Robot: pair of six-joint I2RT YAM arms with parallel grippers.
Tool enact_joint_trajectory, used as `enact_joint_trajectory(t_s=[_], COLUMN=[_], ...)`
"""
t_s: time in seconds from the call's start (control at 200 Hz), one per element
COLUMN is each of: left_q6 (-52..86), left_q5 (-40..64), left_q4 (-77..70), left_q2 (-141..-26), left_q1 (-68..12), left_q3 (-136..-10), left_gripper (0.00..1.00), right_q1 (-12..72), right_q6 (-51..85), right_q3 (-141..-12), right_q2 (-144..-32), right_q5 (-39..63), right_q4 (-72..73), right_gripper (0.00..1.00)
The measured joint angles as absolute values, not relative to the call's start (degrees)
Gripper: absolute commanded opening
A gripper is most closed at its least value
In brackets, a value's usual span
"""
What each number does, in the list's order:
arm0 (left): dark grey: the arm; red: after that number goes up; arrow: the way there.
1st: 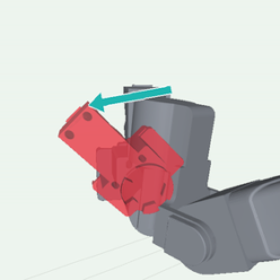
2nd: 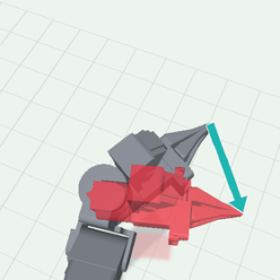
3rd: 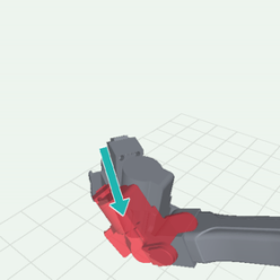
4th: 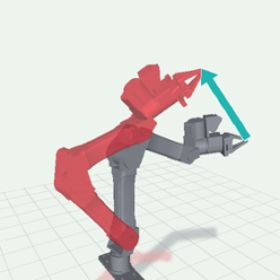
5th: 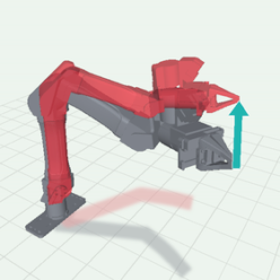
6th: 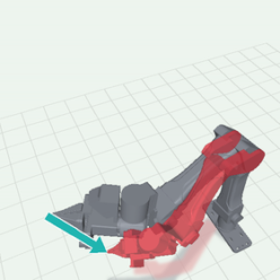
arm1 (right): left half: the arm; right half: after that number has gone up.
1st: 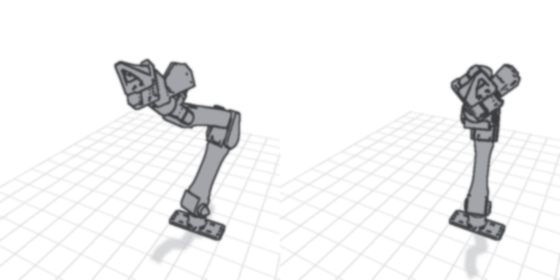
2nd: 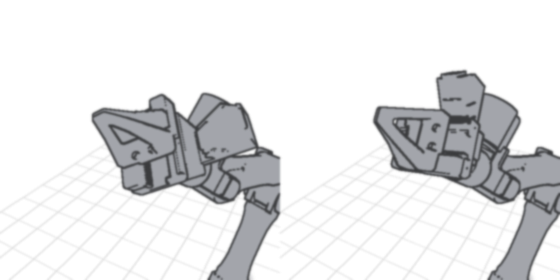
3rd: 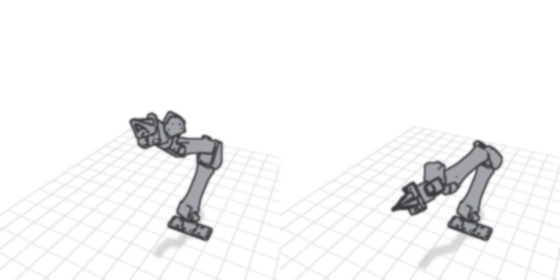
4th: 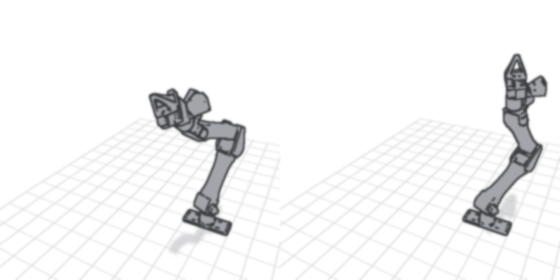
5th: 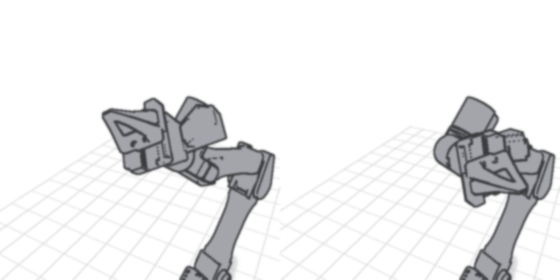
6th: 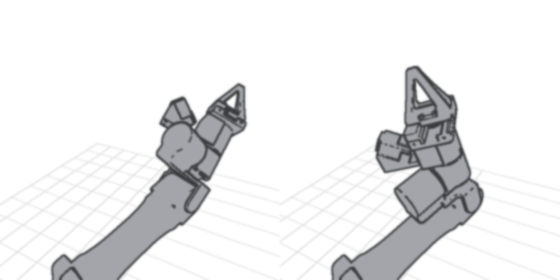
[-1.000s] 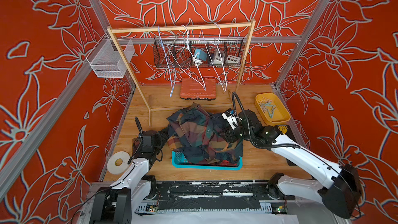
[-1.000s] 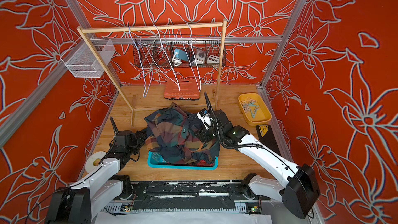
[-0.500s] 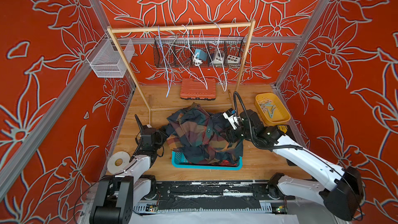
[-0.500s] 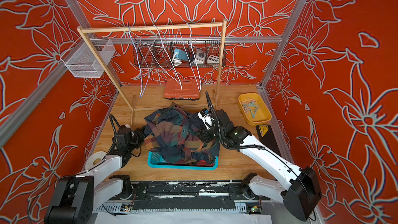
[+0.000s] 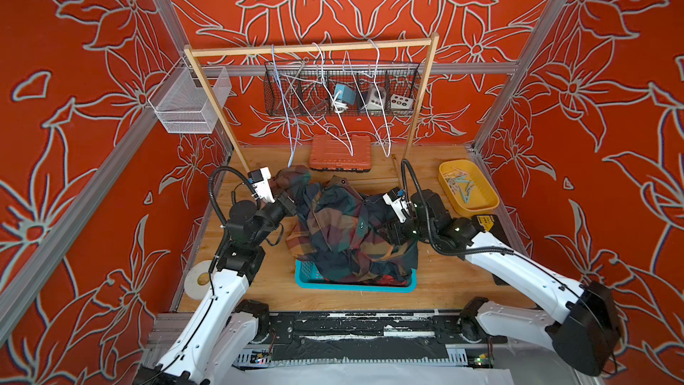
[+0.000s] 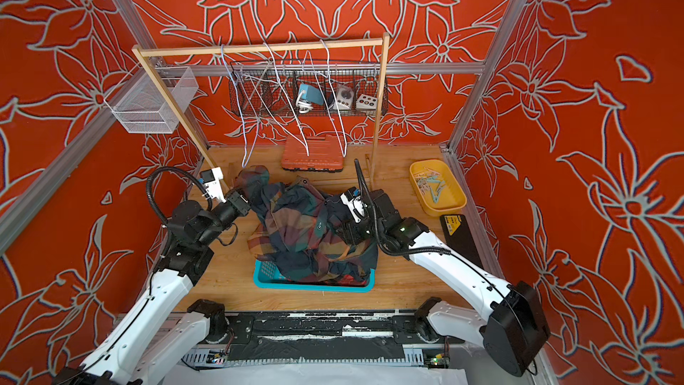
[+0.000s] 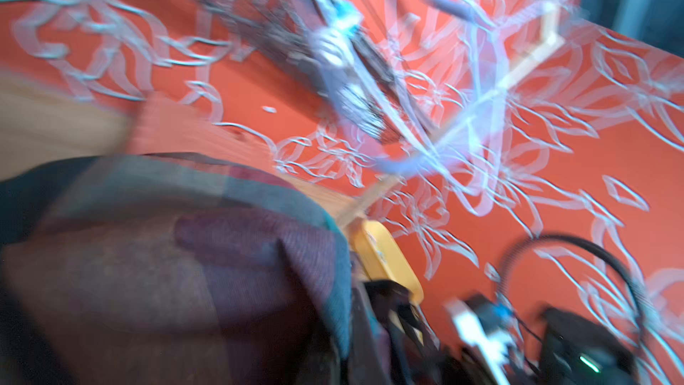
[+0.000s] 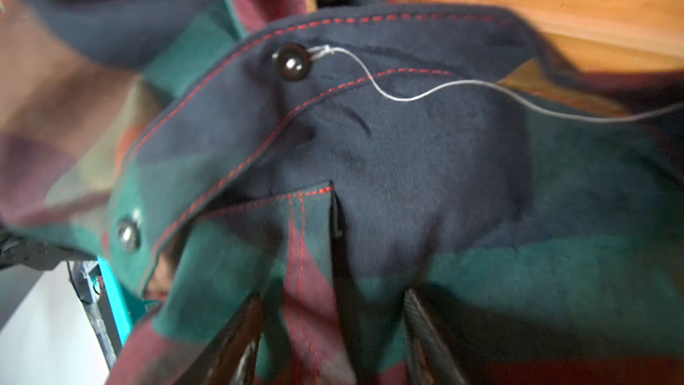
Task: Remove the clothespins securing long-sleeve shirts to the hanger
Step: Adjust the long-sleeve shirt at the bin.
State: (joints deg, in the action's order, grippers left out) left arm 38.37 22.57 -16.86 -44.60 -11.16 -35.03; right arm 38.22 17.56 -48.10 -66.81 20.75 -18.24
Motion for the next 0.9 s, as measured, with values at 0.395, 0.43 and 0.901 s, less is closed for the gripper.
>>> enact_joint_trajectory(t_s=[0.395, 0.43, 0.901], left_q6=[30.0, 29.8, 31.0], left_q5=[15.7, 15.0, 15.0], left_q4=[-13.1, -13.7, -37.6], left_q2=[-56.3, -58.8, -83.2], left_q1=[-41.5, -43.0, -46.3], left_q3=[-33.5, -33.0, -22.4], left_gripper=[0.0, 0.0, 0.36], right_q1=[37.5, 37.3, 22.9], right_q6=[21.8, 21.8, 22.7], right_q3=[-47.3, -47.3, -46.6], right_q2=[-65.4, -64.5, -49.3], right_q5=[21.0, 20.7, 22.9], right_q4=[-16.3, -16.5, -23.2], right_gripper=[0.62, 0.62, 0.63])
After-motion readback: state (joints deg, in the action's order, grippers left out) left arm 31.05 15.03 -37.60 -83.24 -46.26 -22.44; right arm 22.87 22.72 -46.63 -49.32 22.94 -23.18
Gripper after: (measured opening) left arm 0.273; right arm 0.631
